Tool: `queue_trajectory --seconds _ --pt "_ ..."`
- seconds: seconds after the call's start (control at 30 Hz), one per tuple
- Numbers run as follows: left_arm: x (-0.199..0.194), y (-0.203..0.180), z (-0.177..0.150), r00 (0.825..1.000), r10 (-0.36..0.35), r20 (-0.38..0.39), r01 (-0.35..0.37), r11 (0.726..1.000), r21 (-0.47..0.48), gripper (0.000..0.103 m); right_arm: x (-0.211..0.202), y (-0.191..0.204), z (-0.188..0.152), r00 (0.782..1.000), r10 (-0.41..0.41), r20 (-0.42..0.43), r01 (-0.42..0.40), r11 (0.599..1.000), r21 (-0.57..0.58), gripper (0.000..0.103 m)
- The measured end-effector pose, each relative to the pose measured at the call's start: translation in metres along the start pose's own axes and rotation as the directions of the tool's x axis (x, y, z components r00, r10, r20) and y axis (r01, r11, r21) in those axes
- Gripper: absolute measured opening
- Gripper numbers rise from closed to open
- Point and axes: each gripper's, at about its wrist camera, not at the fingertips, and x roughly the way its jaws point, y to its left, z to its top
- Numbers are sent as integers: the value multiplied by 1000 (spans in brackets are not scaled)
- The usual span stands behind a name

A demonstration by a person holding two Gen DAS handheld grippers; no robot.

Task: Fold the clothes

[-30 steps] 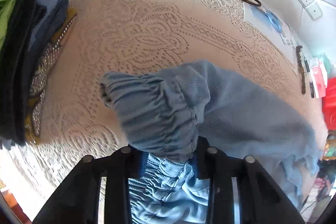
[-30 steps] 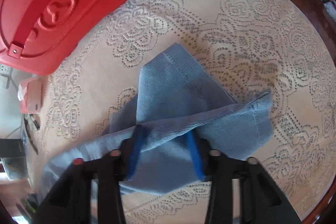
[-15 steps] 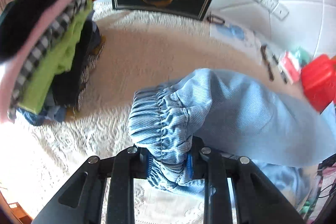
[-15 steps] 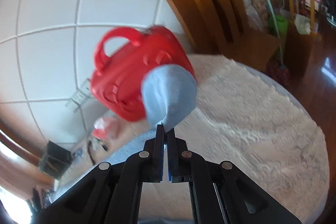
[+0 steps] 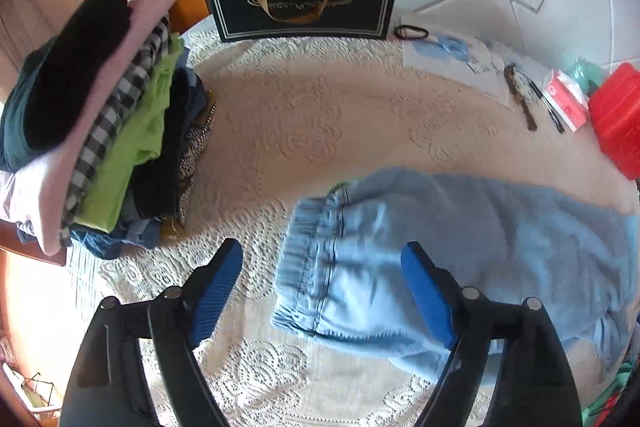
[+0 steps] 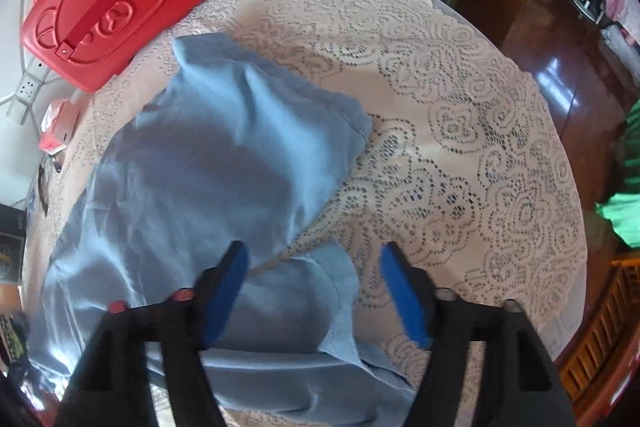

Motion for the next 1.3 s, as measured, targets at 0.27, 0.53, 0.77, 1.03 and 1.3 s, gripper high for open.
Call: queue_trajectory --seconds 0.27,0.53,0.77,1.03,1.3 --pt "67 -3 19 992 47 -119 -46 999 15 82 12 64 55 996 49 80 -39 993 -112 82" --pt "116 -11 19 983 34 -180 -31 999 16 83 73 126 115 993 -61 100 88 953 -290 87" --pt "102 -20 24 990 22 -142 -28 999 -41 37 120 152 129 981 -176 77 192 902 -386 10" --pt "8 -40 100 984 20 176 -15 1000 -26 34 -3 169 142 916 -4 401 171 908 -382 3" --pt "65 -41 175 998 -19 66 28 990 -142 56 -5 183 209 896 -65 439 183 955 -232 83"
